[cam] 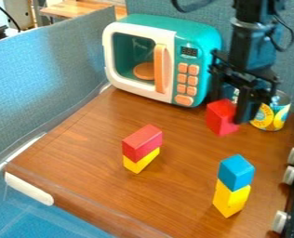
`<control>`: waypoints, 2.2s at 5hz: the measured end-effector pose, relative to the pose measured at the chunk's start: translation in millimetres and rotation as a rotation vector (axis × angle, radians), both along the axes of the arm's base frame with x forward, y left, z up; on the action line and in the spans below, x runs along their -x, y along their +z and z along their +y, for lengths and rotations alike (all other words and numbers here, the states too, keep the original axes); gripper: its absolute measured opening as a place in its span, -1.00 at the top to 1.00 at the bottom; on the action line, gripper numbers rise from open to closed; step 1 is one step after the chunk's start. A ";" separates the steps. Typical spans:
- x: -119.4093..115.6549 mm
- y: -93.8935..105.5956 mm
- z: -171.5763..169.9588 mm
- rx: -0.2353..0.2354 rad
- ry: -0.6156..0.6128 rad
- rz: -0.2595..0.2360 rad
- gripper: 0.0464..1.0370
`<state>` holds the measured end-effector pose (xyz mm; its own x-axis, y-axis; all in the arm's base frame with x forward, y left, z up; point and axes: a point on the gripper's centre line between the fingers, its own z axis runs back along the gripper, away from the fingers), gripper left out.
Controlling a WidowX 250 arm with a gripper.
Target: Put the red cube on top of the blue cube
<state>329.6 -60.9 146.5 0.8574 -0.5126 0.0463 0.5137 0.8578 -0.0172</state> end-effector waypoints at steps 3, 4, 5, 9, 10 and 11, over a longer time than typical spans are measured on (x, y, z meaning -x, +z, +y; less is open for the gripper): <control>5.8 -12.9 -55.0 -0.014 -0.149 0.033 -0.07; 11.0 -23.1 -47.2 -0.022 -0.129 0.066 -0.07; 11.8 -26.9 -41.3 -0.022 -0.113 0.074 -0.07; 14.8 -34.4 -26.3 -0.011 -0.070 0.111 -0.07; 14.4 -34.0 -26.4 -0.011 -0.064 0.107 -0.21; 13.4 -34.0 -27.4 -0.005 -0.053 0.100 -0.75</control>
